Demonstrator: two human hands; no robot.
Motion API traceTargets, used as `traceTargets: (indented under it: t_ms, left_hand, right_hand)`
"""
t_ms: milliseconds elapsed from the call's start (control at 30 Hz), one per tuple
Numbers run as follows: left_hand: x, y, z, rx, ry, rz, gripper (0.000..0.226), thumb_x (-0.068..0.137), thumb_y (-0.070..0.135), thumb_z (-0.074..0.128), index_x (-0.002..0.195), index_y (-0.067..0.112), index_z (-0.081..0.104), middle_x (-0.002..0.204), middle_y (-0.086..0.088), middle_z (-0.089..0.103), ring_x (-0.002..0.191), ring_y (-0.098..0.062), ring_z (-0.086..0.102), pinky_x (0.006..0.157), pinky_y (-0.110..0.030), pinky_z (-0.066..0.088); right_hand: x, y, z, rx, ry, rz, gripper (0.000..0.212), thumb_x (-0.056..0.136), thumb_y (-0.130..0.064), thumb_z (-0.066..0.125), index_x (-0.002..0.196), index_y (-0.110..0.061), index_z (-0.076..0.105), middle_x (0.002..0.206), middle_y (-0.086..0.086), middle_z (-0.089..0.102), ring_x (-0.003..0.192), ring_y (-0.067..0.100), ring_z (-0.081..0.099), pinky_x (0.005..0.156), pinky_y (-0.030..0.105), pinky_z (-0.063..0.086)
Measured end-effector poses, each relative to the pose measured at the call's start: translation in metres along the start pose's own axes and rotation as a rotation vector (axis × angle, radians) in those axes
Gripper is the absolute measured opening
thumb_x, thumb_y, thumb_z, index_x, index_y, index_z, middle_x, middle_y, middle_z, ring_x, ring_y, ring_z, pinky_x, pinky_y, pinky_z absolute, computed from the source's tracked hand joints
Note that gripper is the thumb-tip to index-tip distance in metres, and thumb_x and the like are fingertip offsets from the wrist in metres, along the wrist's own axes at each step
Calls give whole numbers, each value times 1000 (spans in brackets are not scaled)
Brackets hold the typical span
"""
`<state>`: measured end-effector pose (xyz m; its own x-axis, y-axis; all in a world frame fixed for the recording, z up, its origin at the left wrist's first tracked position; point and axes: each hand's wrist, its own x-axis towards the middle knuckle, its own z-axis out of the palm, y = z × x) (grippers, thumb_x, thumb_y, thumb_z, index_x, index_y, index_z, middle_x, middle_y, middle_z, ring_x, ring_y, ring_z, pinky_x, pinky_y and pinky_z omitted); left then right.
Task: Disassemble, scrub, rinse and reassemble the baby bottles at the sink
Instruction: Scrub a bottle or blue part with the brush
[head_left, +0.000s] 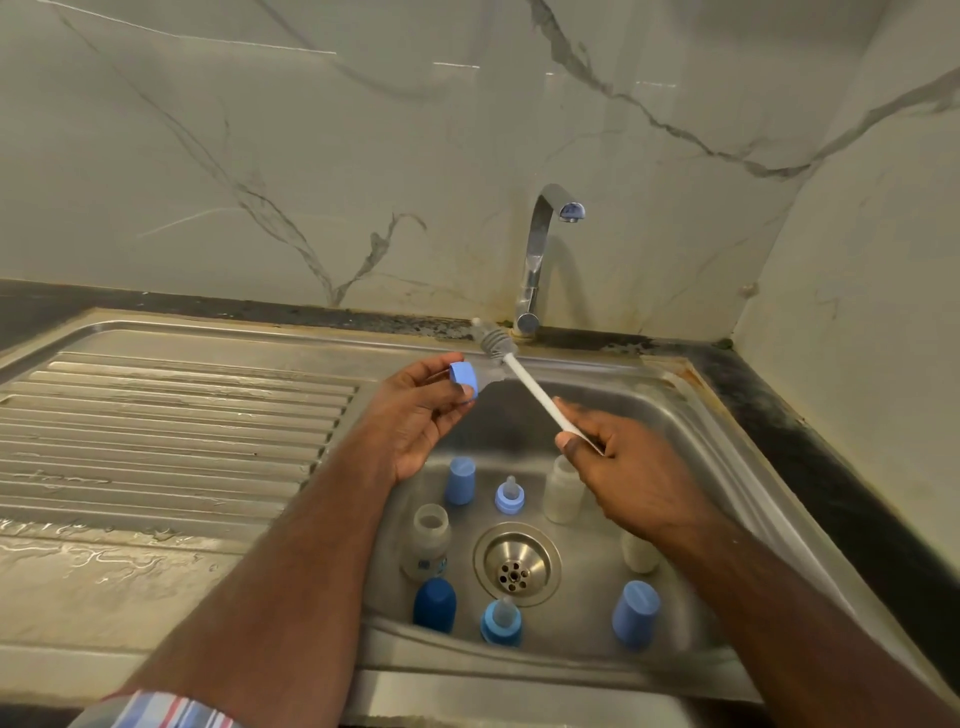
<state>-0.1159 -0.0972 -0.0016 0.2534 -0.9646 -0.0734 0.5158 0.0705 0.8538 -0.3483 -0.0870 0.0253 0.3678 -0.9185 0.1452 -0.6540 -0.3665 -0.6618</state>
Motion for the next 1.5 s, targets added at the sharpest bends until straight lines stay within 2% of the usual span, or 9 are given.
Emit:
traceTargets:
  t_ms: [133,300,433,567,733,1033,1167,1333,1500]
  left_hand:
    - [-2,0,1,9,-43,-2,38,86,-17,62,121,1,66,105,-12,74,95,-21,74,85,-35,62]
    - [-2,-1,3,-4,-11,-6,42,86,-22,59,113,8,71,110,-11,69,98,-23,70,83,-34,62]
    - [-1,0,1,-29,-1,0,39,86,-15,65,120,5,65,109,-14,73,93,-23,73,86,-36,62]
    - [-2,-1,3,-2,4,-8,41,85,-13,68,120,9,68,112,-17,72,99,-25,73,87,-36,62]
    - [-1,-2,3,40,5,-6,46,86,-17,63,129,2,61,117,-16,73,107,-27,72,91,-35,60]
    - [-2,-2,2,55,0,3,43,86,-21,60,120,5,64,111,-14,74,101,-25,73,87,-34,61]
    - [-4,-2,4,18,-7,-3,43,85,-20,62,120,4,66,110,-15,74,100,-26,73,89,-37,61]
    - [-6,2,4,-53,37,19,31,87,-15,65,112,3,64,105,-19,74,95,-29,75,86,-36,62]
    - [-8,4,3,-113,41,-1,28,92,-7,64,119,-4,61,114,-25,72,102,-36,73,85,-37,62]
  right_hand:
    - [-7,-6,6,-30,-92,-30,42,103,-34,52,144,-40,48,70,-15,58,53,1,51,46,9,38]
    - [1,3,3,-69,-13,-1,45,104,-35,49,148,-38,45,118,-13,67,77,2,61,63,12,43]
    - [-5,0,6,-16,-82,-27,41,103,-35,52,143,-43,49,77,-14,64,55,2,54,50,12,40]
    - [2,6,4,-71,-27,27,44,103,-36,50,147,-39,46,110,-12,69,67,3,56,63,18,45]
    - [-4,0,5,11,-72,-13,40,103,-34,52,142,-42,51,64,-20,57,52,1,51,51,14,39]
    - [-4,0,4,8,-86,-18,41,103,-35,52,143,-41,49,74,-15,60,58,4,52,51,13,39]
    - [4,4,3,-85,-24,22,44,104,-35,49,147,-36,46,123,-10,67,74,4,57,60,12,40]
    - [-3,2,6,54,-54,-6,40,102,-34,53,142,-42,52,63,-18,60,49,0,50,50,15,39]
    - [1,3,4,-10,-17,17,44,104,-35,50,147,-40,45,80,-15,59,60,5,54,54,15,40]
